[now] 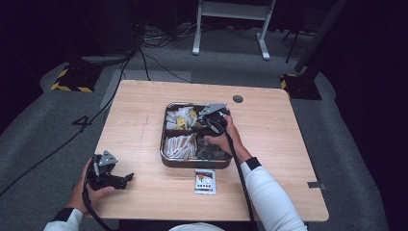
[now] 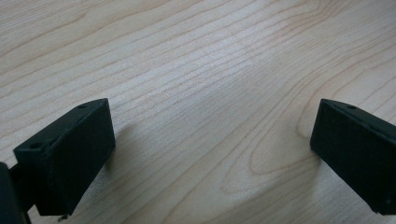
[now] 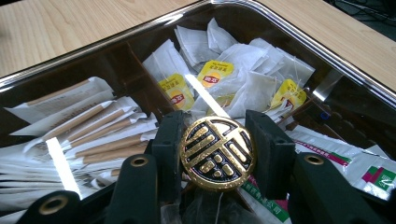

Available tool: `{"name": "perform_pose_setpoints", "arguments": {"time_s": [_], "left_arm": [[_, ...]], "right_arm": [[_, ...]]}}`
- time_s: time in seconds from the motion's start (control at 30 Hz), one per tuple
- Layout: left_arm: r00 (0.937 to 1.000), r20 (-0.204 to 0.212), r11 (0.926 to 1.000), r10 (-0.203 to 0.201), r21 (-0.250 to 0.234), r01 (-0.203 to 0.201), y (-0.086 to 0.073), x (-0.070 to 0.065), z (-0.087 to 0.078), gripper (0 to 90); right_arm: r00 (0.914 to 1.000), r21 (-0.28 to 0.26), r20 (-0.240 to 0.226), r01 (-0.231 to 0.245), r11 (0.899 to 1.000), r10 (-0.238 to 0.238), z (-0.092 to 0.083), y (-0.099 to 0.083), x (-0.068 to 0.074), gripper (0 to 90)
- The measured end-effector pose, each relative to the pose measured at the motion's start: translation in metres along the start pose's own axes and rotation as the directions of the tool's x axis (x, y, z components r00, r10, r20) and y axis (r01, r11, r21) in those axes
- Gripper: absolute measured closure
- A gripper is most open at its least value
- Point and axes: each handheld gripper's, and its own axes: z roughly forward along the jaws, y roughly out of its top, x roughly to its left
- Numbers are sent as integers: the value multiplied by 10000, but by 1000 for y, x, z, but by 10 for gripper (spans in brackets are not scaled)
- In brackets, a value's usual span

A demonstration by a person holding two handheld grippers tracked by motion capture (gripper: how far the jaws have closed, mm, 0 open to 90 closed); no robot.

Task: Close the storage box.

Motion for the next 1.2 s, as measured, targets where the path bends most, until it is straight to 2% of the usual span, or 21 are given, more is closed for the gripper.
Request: {"name": "perform_pose_setpoints", "arguments": {"time_s": [0.53,0.83,1.0,1.2], "left_arm": [[10000,2,10000,-1,-9,1,0,0,0,2],[10000,-33,10000,-14,-1,14,0,0,0,2],[10000,-46,10000,-28,-4,28,0,0,0,2],[10000,-48,10000,-27,-4,27,0,0,0,2]], "right_arm": [[9999,11,-33,-153,9999,153,9,-1,-5,599],[10000,-50,-45,-80,10000,80,8,-4,-3,592],[9995,-211,-265,-197,9996,191,5,-6,-6,572],[9998,-325,-182,-119,9994,113,2,-5,-6,537]]}}
